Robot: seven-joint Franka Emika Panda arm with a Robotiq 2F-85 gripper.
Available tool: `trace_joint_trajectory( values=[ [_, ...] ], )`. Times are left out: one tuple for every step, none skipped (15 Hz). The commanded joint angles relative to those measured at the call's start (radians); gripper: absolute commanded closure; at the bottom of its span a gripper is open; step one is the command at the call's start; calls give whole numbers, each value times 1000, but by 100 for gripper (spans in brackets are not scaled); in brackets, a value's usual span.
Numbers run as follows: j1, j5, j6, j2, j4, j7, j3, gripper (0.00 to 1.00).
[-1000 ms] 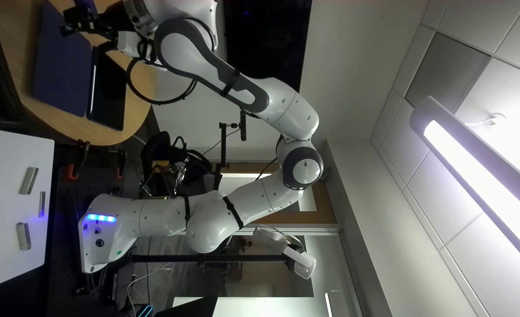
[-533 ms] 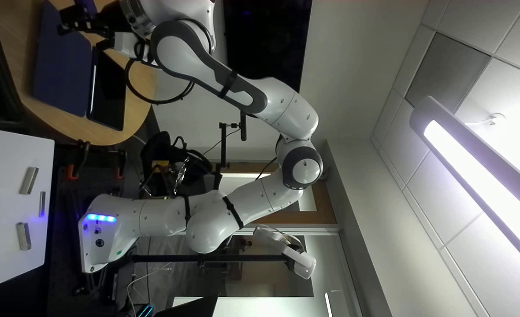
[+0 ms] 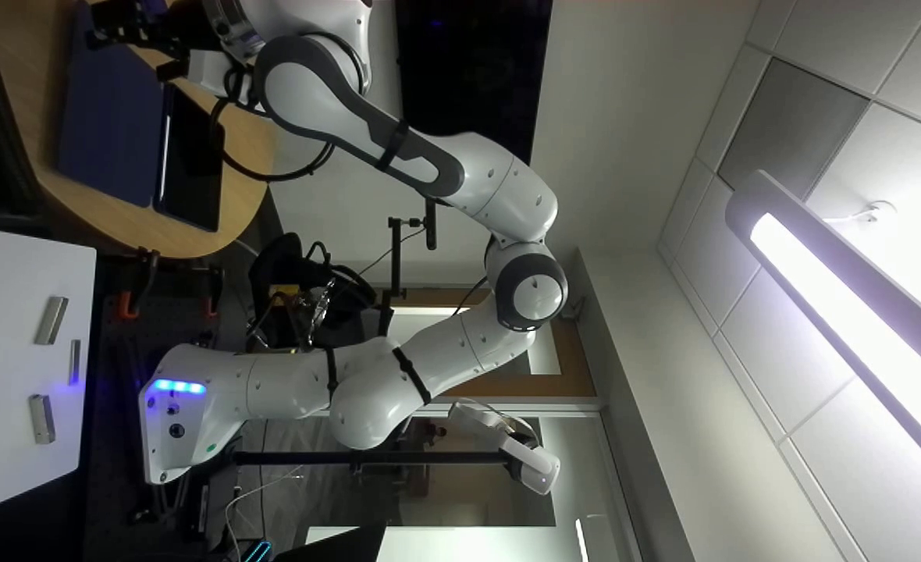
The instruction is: Close the lid on the tablet and place the blue box on top of it
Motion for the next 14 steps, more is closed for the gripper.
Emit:
trace_joint_trajectory(
  values=[
    [36,-22,55,31,24,45,-37,0],
    [43,-25,63,39,29,50,-46,0],
    [51,-30,70,48,35,60,-55,0],
    [61,-38,74,56,43,78,-66,0],
    [69,-45,71,66,53,91,-76,0],
    [78,-52,63,74,63,108,-84,0],
    [87,-62,57,84,73,129,-93,0],
    [95,-72,50,96,84,146,-101,0],
    [100,-75,44,106,93,161,-103,0],
    [105,-78,41,117,101,173,-107,0],
    [110,-81,40,128,108,185,-111,0],
    [116,-82,39,140,114,200,-115,0],
    [120,-82,40,150,119,207,-118,0],
    [127,-86,42,161,124,225,-125,0]
  ],
)
